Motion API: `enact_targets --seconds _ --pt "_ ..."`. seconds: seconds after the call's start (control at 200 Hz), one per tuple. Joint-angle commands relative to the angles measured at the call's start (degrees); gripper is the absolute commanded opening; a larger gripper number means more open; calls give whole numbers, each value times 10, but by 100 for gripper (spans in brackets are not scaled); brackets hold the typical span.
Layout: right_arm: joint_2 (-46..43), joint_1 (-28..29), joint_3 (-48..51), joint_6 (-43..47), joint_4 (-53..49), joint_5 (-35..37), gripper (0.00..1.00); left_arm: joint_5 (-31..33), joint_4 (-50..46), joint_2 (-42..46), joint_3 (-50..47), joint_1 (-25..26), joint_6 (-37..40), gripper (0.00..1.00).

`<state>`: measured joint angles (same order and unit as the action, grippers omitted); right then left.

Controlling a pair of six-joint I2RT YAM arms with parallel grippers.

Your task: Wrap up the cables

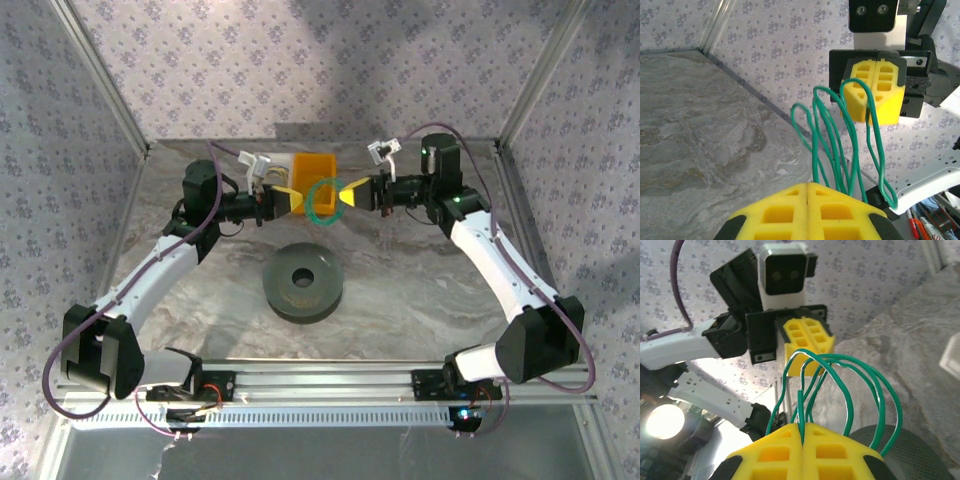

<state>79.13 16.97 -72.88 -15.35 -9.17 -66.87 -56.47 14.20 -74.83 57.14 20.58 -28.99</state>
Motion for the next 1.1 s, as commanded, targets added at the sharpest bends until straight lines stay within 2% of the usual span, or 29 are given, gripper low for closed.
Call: enact_targets --seconds 0.0,0.21,0.375,0.395,0.47,0.525,0.545,0.565,0.68,0.899,0.989,1.094 --pt "-35 -33 -2 27 -36 -7 0 25 -56 28 4 -17 44 0" --pt "-67 -95 9 45 -73 -25 0 46 -97 43 -5 -70 46 0" --pt "-67 -85 18 31 -49 -28 0 24 -88 23 9 -56 40 2" --pt "-67 -82 19 27 -42 -28 0 21 -80 19 9 -52 38 6" --pt "-61 -69 20 18 -27 -23 0 8 -55 8 14 -30 33 36" --pt "-56 -59 20 12 -15 -20 0 -6 -44 -3 22 -10 36 84" --pt "-54 -56 20 9 -9 -20 0 -11 -44 -7 26 -3 39 95" --pt "-53 -52 20 6 -4 -19 0 -14 -44 -10 30 3 43 99" --pt "-42 -34 15 0 7 -14 0 -29 -9 -25 34 27 42 100" --pt "-31 -14 16 -10 28 -7 0 -33 43 -42 34 35 14 99" --pt "-28 -8 18 -18 41 -5 0 -33 60 -49 34 37 3 95" --pt "-25 -3 18 -28 56 -3 0 -33 80 -58 36 39 -9 85"
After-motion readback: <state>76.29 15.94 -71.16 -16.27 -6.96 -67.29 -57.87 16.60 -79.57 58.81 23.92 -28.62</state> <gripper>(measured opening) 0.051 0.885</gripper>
